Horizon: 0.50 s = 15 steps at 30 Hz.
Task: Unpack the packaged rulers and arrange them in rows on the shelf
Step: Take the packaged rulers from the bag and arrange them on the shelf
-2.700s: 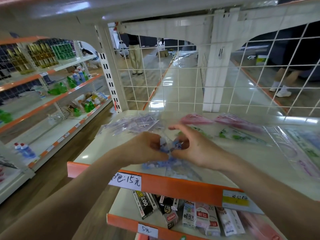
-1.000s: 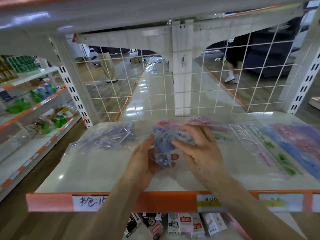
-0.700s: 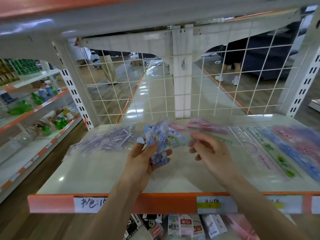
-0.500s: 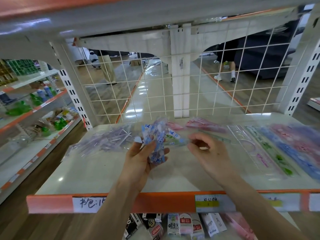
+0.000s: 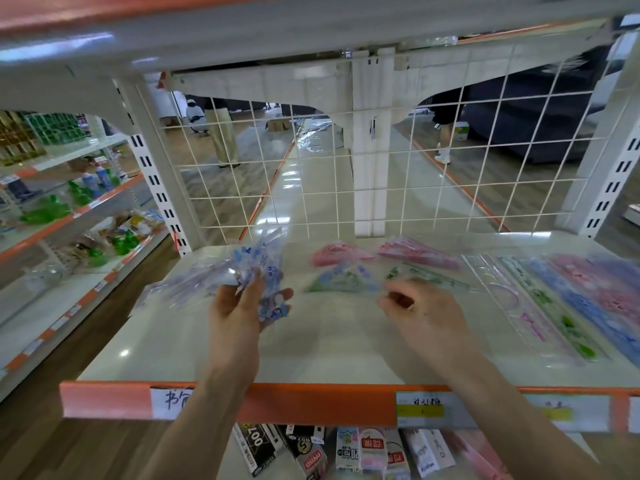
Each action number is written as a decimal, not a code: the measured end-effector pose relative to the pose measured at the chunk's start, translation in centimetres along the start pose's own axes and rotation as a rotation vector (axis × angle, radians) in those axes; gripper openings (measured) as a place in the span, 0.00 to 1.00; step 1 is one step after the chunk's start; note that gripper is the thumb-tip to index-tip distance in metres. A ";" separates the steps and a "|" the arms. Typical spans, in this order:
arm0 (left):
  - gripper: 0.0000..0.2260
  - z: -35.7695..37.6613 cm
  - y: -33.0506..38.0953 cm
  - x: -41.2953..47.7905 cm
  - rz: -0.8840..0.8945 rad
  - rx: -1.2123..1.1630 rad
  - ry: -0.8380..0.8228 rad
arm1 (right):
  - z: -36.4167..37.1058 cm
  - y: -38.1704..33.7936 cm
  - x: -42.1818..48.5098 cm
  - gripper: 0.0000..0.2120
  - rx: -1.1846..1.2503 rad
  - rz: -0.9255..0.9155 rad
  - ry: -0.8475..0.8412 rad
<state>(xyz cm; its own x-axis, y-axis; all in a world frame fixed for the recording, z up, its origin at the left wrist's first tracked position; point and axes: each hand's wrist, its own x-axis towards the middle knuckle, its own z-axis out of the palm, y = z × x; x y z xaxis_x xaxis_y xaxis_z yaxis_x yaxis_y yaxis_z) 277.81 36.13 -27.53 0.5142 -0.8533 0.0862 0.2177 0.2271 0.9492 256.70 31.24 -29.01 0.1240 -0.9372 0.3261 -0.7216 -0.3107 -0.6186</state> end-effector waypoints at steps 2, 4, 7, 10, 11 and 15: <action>0.07 -0.2 0.1 -0.3 -0.001 -0.012 0.018 | 0.6 -0.6 -0.3 0.14 -0.110 -0.058 -0.136; 0.08 -0.2 0.2 -0.5 -0.020 -0.040 0.025 | 1.0 -1.1 -0.3 0.13 -0.149 -0.103 -0.184; 0.11 -0.2 0.3 -0.5 -0.073 -0.094 0.038 | 1.2 -1.3 0.1 0.12 -0.207 -0.132 -0.178; 0.11 -0.3 0.4 -0.5 -0.105 -0.128 0.032 | 1.4 -0.9 0.1 0.13 -0.276 -0.172 -0.188; 0.11 -0.4 0.4 -0.5 -0.111 -0.136 0.028 | 1.5 -0.8 0.0 0.12 -0.268 -0.184 -0.185; 0.07 -0.4 0.2 -0.3 -0.136 -0.156 0.025 | 1.8 -2.0 -0.2 0.09 -0.175 -0.362 -0.154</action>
<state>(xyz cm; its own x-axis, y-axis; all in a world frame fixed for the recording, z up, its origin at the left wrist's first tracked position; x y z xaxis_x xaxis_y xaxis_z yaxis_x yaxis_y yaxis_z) 278.05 36.67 -27.45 0.4912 -0.8697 -0.0493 0.4117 0.1819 0.8930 259.39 31.79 -29.13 0.4812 -0.7894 0.3811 -0.7159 -0.6048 -0.3488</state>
